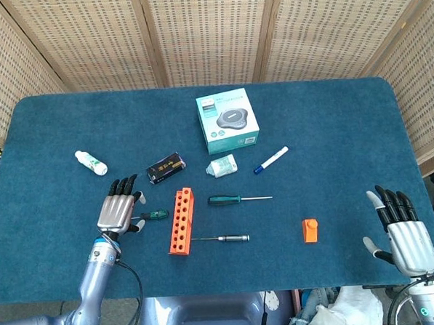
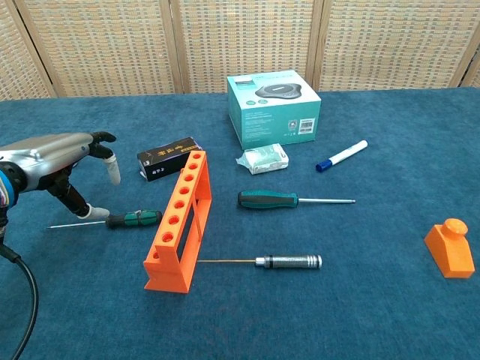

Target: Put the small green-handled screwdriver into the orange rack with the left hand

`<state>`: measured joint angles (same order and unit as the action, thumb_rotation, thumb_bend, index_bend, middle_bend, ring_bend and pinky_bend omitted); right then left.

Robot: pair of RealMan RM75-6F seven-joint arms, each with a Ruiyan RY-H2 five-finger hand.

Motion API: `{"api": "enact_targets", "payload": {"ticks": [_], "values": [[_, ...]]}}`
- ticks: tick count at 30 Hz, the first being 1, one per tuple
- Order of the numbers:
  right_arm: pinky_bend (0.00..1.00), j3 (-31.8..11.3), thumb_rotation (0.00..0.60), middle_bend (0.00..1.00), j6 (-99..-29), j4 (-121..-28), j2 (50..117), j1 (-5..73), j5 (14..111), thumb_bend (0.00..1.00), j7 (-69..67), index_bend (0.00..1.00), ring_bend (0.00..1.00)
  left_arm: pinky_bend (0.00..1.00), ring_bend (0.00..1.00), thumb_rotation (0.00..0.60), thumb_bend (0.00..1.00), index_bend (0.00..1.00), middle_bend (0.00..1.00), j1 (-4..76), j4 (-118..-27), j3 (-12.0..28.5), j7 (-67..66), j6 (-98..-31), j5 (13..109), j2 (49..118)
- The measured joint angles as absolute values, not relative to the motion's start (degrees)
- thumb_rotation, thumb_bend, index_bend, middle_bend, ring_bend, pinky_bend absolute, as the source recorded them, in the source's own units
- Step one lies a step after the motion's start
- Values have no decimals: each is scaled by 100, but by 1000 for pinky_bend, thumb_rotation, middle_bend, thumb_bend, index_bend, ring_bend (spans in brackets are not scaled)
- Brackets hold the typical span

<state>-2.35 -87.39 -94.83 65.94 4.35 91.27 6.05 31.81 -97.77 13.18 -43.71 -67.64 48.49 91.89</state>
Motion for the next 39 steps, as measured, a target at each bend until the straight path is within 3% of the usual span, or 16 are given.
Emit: {"api": "enact_targets", "payload": {"ticks": [39], "values": [[0, -227, 600, 0, -8705, -9488, 6546, 439, 9116, 241, 405, 0, 0, 0, 0, 600, 247, 471, 0, 3839, -8479, 1337, -4532, -6931, 4195, 10408]]}}
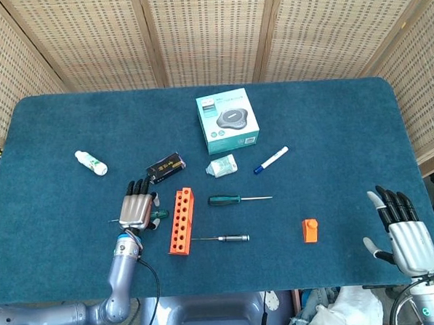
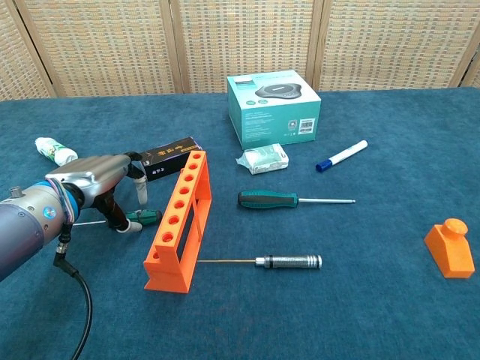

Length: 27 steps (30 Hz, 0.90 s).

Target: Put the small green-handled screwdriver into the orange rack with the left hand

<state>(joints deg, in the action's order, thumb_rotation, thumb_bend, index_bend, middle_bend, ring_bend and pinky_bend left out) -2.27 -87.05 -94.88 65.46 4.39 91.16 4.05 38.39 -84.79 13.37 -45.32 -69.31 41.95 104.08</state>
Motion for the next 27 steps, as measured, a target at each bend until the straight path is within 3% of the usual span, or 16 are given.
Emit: {"api": "enact_targets", "payload": {"ticks": [12, 27], "values": [[0, -224, 600, 0, -8741, -9493, 6530, 431, 9152, 245, 358, 0, 0, 0, 0, 600, 288, 554, 9, 3889, -8331, 1315, -4557, -6912, 4084, 10523], [0, -208, 600, 0, -8721, -9496, 6545, 438, 9171, 243, 395, 0, 0, 0, 0, 600, 294, 560, 19, 3812, -8619, 1348, -4319, -7044, 4275, 10305]]}}
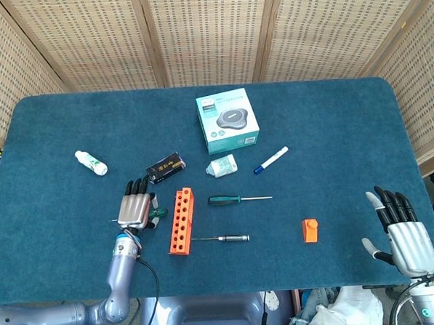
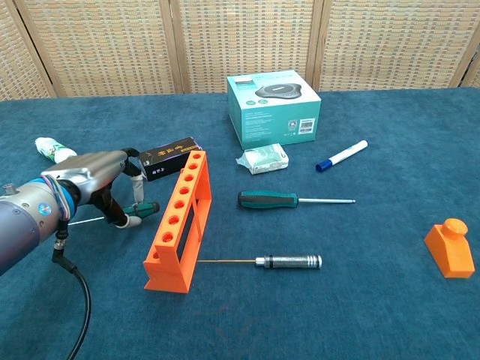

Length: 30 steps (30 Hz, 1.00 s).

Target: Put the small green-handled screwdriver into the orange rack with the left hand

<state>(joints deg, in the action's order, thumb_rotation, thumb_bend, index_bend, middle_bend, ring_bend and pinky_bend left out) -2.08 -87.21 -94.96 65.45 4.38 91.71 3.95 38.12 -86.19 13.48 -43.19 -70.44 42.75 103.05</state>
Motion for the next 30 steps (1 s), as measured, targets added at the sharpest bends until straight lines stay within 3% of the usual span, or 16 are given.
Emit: {"api": "enact_targets", "payload": {"ticks": [21, 30], "values": [[0, -195, 600, 0, -8692, -9517, 6582, 448, 9175, 242, 511, 0, 0, 0, 0, 600, 294, 590, 88, 3162, -10832, 1827, -2801, -7814, 5292, 8883], [0, -190, 600, 0, -8678, -9519, 6586, 450, 9168, 245, 513, 0, 0, 0, 0, 600, 294, 590, 91, 3027, -11629, 2200, -1763, -7692, 5247, 8654]]}}
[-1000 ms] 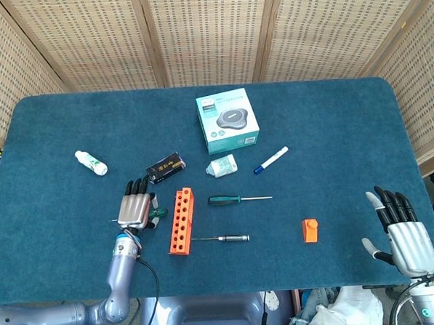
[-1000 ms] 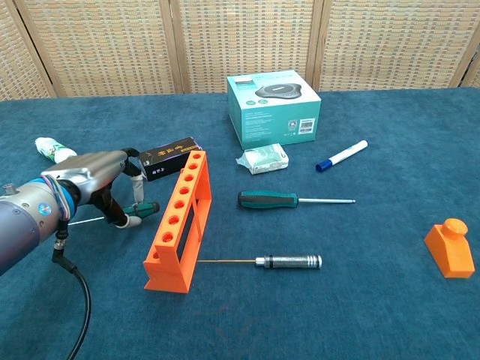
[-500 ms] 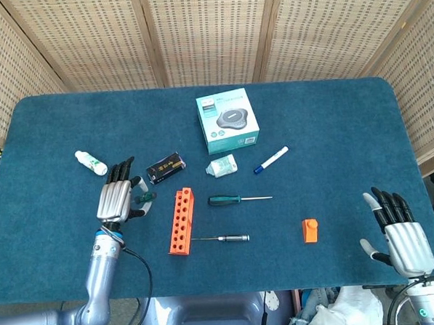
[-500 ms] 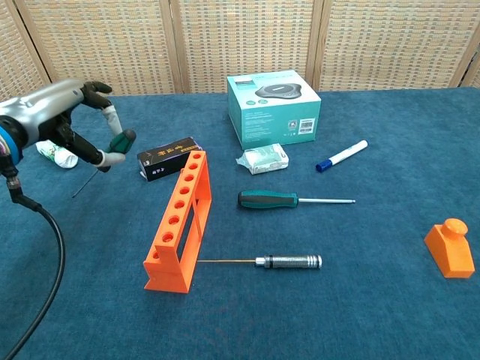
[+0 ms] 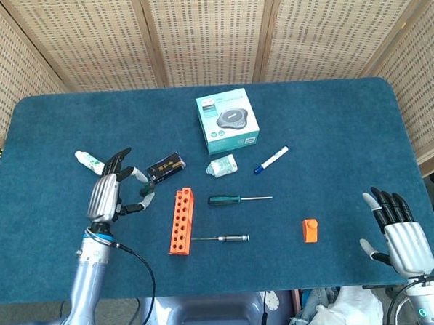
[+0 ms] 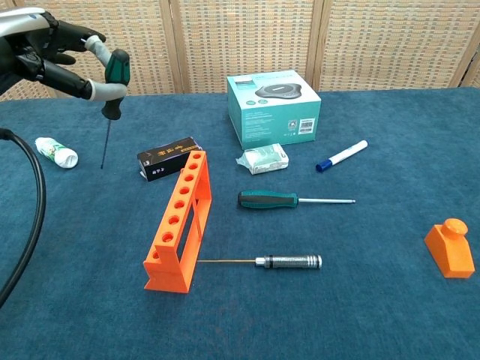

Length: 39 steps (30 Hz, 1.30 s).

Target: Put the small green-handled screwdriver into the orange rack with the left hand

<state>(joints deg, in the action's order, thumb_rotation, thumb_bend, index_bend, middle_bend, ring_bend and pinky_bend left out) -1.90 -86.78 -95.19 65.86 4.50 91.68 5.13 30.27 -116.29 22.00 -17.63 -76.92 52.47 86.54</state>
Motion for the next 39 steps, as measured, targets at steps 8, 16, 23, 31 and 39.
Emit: {"api": "enact_targets", "payload": {"ticks": [8, 16, 23, 31, 39], "values": [[0, -194, 600, 0, -8661, -9501, 6582, 459, 9155, 244, 466, 0, 0, 0, 0, 600, 294, 590, 91, 3166, -11936, 2505, -1036, -7077, 4796, 8556], [0, -196, 600, 0, -8668, -9496, 6573, 457, 9153, 245, 432, 0, 0, 0, 0, 600, 294, 593, 91, 3403, -11949, 2544, -738, -6821, 4749, 8604], [0, -190, 600, 0, -8656, -9491, 6575, 463, 9162, 242, 411, 0, 0, 0, 0, 600, 294, 596, 93, 3546, -11880, 2558, -616, -6821, 4755, 8666], [0, -182, 600, 0, -8614, -9475, 6586, 479, 9149, 242, 399, 0, 0, 0, 0, 600, 294, 600, 96, 3756, -11653, 2624, -648, -6813, 4576, 8734], [0, -186, 600, 0, -8576, -9446, 6583, 494, 9117, 244, 330, 0, 0, 0, 0, 600, 294, 610, 100, 4009, -11347, 2720, -485, -6662, 4442, 8911]]}}
